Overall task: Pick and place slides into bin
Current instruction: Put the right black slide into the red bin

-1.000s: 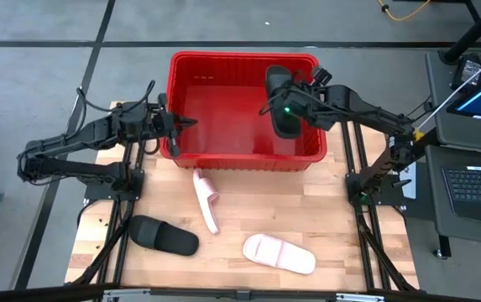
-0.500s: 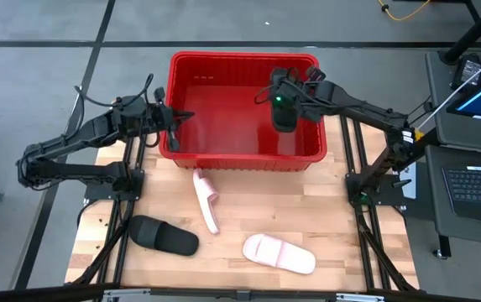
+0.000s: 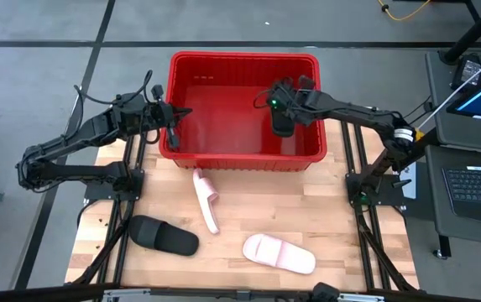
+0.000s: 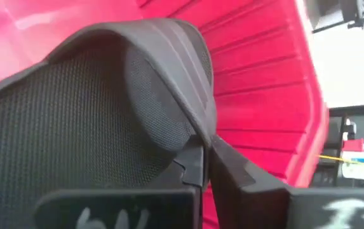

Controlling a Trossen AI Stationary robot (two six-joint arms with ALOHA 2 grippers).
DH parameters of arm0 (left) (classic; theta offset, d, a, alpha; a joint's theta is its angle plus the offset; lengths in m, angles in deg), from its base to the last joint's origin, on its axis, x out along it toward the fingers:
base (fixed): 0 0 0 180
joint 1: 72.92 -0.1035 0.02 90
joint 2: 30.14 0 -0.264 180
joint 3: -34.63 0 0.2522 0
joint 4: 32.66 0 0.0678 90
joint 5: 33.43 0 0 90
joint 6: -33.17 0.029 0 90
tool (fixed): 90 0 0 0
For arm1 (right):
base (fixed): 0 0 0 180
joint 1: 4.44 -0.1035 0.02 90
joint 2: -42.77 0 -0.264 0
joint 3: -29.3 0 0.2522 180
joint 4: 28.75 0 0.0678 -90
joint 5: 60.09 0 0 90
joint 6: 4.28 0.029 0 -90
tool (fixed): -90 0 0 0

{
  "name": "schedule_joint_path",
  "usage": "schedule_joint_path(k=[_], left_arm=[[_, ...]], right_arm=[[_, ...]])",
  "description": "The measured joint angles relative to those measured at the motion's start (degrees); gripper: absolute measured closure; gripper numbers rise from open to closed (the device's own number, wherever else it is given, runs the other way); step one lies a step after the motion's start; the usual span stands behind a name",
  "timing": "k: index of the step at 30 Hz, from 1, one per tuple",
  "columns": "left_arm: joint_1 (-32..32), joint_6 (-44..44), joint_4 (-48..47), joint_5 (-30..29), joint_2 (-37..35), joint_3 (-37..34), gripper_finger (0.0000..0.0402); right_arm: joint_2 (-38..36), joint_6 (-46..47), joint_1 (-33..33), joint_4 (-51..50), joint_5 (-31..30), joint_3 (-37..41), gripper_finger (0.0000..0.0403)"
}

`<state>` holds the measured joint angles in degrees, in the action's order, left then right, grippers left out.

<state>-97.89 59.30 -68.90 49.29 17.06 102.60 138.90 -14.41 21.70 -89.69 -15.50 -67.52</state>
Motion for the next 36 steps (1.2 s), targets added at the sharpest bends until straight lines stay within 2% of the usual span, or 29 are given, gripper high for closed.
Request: schedule_joint_path(k=[8, 18, 36], left_arm=[[0.0, -1.5, 0.0, 0.0, 0.0, 0.0, 0.04], [0.0, -2.9, 0.0, 0.0, 1.0, 0.0, 0.0399], [0.0, -3.0, 0.3, 0.0, 4.0, 0.0, 0.04]], right_arm=[[0.0, -1.3, 2.9, 2.1, 0.1, 5.3, 0.0388], [0.0, -7.2, 3.2, 13.1, 0.1, 12.1, 0.0388], [0.0, -9.9, 7.5, 16.4, 2.5, 13.5, 0.0388]])
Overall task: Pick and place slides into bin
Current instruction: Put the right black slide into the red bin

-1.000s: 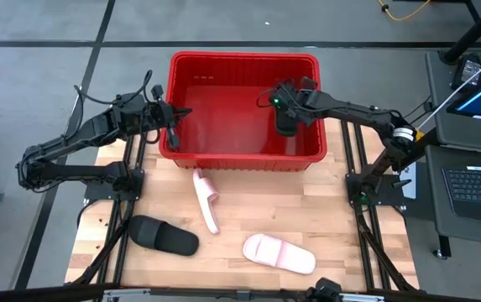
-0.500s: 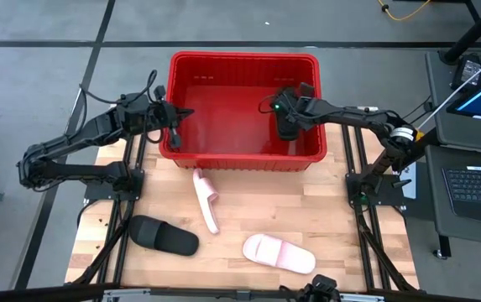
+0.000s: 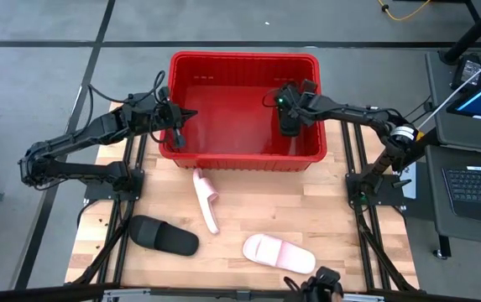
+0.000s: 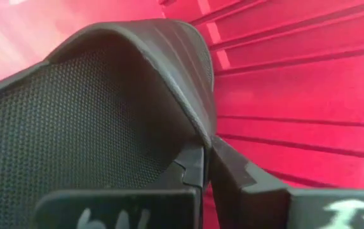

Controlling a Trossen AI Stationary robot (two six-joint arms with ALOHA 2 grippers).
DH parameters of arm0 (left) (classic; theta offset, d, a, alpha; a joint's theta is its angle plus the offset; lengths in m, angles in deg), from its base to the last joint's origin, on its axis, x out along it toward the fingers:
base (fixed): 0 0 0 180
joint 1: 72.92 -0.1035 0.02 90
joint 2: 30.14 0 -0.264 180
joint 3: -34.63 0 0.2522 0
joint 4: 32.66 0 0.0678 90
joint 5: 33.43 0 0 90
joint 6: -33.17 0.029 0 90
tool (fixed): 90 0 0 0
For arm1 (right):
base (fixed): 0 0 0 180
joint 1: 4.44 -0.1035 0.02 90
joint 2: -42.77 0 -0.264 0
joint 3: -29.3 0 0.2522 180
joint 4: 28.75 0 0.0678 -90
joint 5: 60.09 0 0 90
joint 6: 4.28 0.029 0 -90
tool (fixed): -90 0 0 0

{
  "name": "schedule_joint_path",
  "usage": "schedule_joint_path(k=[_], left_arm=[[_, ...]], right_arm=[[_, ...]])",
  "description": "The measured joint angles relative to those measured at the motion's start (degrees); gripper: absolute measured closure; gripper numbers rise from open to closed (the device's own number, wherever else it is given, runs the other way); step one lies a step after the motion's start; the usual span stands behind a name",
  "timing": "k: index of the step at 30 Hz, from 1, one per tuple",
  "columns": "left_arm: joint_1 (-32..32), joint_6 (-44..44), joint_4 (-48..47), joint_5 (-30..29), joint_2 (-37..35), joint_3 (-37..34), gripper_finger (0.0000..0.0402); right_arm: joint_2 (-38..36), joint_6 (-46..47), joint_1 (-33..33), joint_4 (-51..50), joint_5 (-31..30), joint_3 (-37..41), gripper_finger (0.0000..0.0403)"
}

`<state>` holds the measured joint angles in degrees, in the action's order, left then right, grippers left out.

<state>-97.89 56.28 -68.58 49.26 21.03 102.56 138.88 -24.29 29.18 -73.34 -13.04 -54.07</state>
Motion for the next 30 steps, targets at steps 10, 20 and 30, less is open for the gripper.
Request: schedule_joint_path(k=[10, 20, 30], left_arm=[[0.0, 0.0, 0.1, 0.0, 0.0, 0.0, 0.04], [0.0, 0.0, 0.1, 0.0, 0.0, 0.0, 0.0399], [0.0, -1.0, 0.1, 0.0, 0.0, 0.0, 0.0399]], right_arm=[[0.0, -3.0, 1.5, 1.9, 1.6, -0.1, 0.0388], [0.0, -5.1, 1.5, 8.0, 2.7, 4.5, 0.0388], [0.0, -5.7, 1.9, 13.5, 1.4, 8.5, 0.0388]])
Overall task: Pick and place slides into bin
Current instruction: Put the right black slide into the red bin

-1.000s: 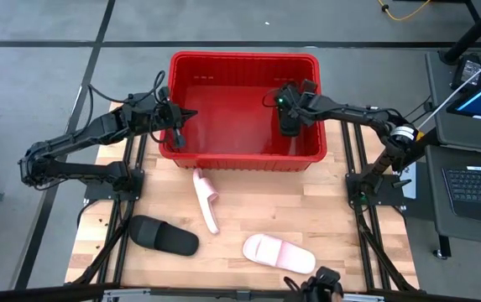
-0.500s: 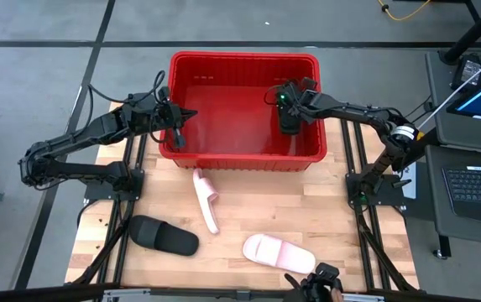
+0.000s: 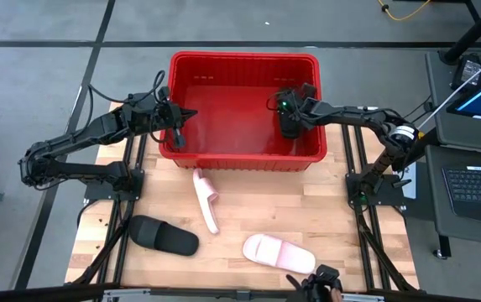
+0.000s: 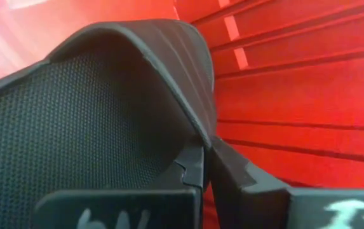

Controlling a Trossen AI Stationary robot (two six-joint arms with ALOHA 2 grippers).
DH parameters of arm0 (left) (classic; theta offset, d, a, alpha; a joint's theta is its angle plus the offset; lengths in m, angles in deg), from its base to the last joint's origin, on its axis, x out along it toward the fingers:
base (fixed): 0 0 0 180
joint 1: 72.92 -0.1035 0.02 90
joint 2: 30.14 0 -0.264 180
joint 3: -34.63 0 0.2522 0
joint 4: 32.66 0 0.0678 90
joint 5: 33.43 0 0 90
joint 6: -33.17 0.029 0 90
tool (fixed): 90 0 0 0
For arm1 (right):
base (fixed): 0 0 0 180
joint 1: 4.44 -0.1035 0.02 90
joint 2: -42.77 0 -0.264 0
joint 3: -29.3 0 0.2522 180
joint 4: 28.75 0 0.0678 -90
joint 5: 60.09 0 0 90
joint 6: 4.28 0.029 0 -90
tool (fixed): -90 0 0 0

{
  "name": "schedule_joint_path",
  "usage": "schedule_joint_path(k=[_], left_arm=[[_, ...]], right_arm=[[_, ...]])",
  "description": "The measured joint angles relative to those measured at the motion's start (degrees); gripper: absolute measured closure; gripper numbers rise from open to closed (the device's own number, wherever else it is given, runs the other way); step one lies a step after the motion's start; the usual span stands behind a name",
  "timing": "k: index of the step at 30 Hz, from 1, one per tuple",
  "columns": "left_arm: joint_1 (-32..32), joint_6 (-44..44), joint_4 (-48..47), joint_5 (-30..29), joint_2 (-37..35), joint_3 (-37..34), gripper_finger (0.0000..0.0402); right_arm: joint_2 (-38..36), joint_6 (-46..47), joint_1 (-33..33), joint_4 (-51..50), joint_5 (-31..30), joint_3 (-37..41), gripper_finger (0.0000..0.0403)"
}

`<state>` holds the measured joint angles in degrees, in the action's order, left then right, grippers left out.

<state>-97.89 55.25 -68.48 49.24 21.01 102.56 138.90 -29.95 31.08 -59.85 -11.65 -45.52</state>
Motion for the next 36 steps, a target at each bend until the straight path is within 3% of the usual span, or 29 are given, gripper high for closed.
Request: schedule_joint_path(k=[10, 17, 30, 36], left_arm=[[0.0, -0.8, 0.0, 0.0, 0.0, 0.0, 0.04], [0.0, -0.9, 0.0, 0.0, 0.0, 0.0, 0.04], [0.0, -0.9, 0.0, 0.0, 0.0, 0.0, 0.0399], [0.0, -0.8, 0.0, 0.0, 0.0, 0.0, 0.0399]], right_arm=[[0.0, 0.2, 0.4, -0.1, 0.0, 0.0, 0.0388], [0.0, 5.3, 0.3, -1.0, 0.1, -0.1, 0.0388], [0.0, 3.6, 0.3, -1.4, 0.1, 0.0, 0.0387], [0.0, 3.5, 0.3, -1.4, 0.1, 0.0, 0.0366]])
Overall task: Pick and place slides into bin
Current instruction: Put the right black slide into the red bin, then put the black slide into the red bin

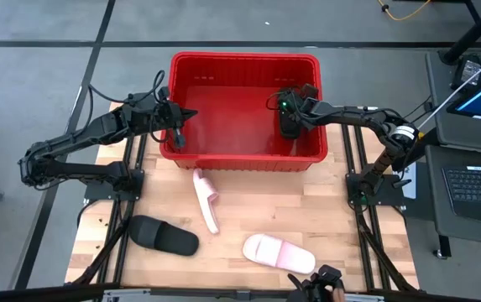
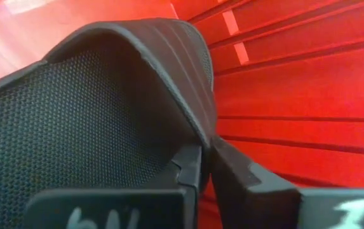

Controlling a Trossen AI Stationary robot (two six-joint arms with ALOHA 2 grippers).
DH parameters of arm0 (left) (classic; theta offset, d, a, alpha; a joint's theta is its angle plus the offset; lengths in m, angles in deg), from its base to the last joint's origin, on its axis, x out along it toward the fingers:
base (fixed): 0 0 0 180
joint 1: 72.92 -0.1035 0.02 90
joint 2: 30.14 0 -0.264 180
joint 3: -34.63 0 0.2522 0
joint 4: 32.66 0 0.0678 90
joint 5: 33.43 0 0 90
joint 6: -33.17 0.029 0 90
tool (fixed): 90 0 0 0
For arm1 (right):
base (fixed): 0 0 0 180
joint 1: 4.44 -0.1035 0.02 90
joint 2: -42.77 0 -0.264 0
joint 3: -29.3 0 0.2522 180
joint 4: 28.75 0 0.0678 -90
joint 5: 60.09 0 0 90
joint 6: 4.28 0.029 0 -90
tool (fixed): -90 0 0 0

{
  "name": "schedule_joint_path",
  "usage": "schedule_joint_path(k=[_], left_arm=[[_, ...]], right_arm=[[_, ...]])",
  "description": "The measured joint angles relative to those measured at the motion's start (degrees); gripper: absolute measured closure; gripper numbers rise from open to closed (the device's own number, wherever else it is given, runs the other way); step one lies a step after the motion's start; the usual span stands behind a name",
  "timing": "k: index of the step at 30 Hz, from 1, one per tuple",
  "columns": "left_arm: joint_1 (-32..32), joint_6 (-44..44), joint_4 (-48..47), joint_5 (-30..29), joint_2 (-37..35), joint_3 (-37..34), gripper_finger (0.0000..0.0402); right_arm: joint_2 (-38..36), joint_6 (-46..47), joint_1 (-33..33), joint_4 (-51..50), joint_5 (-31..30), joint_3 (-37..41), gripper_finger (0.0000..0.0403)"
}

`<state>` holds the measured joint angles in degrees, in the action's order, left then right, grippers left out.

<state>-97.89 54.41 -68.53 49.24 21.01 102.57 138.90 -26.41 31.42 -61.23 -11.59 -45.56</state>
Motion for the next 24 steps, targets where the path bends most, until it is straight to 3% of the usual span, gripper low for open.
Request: schedule_joint_path(k=[11, 24], left_arm=[[0.0, 0.3, -0.4, 0.0, 0.0, 0.0, 0.0399], [0.0, 1.1, -0.4, 0.0, 0.0, 0.0, 0.0399]], right_arm=[[0.0, 0.0, 0.0, 0.1, -0.1, 0.0, 0.0319], [0.0, 1.1, -0.7, -0.1, -0.2, 0.0, 0.0307]])
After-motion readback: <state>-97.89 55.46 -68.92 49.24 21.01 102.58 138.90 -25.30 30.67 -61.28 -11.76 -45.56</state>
